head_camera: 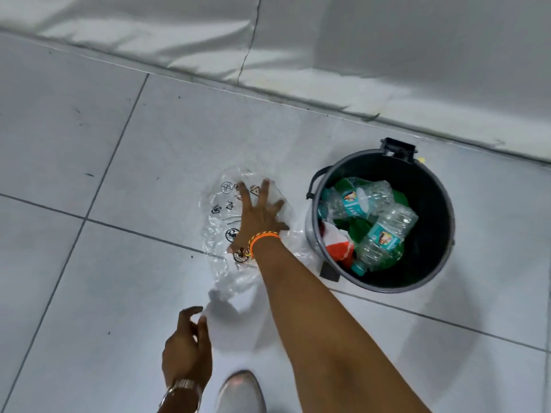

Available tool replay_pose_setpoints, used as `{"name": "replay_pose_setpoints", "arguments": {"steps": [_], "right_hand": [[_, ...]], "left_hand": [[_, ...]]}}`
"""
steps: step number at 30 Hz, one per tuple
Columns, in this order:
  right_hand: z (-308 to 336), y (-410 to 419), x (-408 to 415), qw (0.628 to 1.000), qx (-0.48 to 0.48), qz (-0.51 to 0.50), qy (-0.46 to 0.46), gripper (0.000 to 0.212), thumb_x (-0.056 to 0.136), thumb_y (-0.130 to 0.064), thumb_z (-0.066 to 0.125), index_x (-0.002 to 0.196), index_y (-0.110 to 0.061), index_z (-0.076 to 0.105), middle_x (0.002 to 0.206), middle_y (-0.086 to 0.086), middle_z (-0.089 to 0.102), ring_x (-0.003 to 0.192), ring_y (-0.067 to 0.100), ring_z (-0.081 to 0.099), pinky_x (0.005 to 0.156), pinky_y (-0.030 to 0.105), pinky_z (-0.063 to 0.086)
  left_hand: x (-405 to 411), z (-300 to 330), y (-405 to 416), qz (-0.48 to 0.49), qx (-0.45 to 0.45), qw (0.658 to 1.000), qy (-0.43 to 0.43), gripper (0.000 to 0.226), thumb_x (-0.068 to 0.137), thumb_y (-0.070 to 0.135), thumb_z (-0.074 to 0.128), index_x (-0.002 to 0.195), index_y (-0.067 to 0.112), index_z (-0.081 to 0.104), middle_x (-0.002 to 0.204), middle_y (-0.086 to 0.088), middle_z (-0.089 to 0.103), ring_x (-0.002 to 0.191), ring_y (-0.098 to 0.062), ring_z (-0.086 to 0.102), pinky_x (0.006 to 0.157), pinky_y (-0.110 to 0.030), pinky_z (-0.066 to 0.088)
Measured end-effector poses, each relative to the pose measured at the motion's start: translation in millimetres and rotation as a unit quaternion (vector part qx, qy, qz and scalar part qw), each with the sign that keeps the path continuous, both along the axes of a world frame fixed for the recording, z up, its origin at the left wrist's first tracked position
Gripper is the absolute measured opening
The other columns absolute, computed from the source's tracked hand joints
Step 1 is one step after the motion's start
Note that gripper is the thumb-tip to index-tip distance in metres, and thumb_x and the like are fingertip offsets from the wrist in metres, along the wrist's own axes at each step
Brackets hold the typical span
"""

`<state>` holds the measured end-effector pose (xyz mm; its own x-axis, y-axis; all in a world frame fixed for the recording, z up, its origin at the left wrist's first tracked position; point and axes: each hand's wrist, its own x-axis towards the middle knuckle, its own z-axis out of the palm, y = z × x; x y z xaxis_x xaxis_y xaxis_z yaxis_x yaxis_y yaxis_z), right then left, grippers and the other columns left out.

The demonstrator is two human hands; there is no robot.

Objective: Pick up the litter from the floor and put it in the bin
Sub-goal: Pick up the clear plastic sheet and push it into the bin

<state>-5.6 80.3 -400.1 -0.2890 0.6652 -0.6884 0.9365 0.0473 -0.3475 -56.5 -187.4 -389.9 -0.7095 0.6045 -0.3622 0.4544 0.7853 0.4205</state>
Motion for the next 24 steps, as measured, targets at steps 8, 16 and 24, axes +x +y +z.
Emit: {"name": "replay_pose_setpoints", "arguments": {"steps": [8,16,24], "right_hand": [[-40,-45,1,0.973,0.145,0.153,-0.098,0.085,0.08,-0.036,0.082,0.147,-0.035,0.029,0.158,0.023,0.028,0.135,0.057,0.04,0.083,0.058,0.057],[123,-41,26,0.937,0.291,0.131,0.14,0.05,0.087,-0.018,0.057,0.135,-0.028,0.048,0.105,0.003,0.065,0.071,0.034,0.07,0.05,0.031,0.044],[252,6,193,0.9,0.371,-0.208,0.096,0.048,0.081,-0.042,0.057,0.12,-0.021,0.04,0.104,0.009,0.065,0.094,0.034,0.062,0.075,0.042,0.054]], "left_hand": [[-32,-15,20,0.03,0.023,0.999,0.0,0.014,0.099,0.021,0.054,0.112,0.024,0.06,0.062,0.009,0.062,0.058,-0.026,0.058,0.056,-0.032,0.041],[-1,31,101,0.003,0.113,0.994,-0.009,0.015,0.1,0.018,0.052,0.114,0.018,0.053,0.062,0.004,0.058,0.054,-0.031,0.057,0.054,-0.033,0.039],[69,92,170,-0.038,0.2,0.977,-0.064,0.017,0.098,0.022,0.052,0.114,0.03,0.05,0.068,0.009,0.06,0.053,-0.018,0.057,0.056,-0.032,0.039]]}}
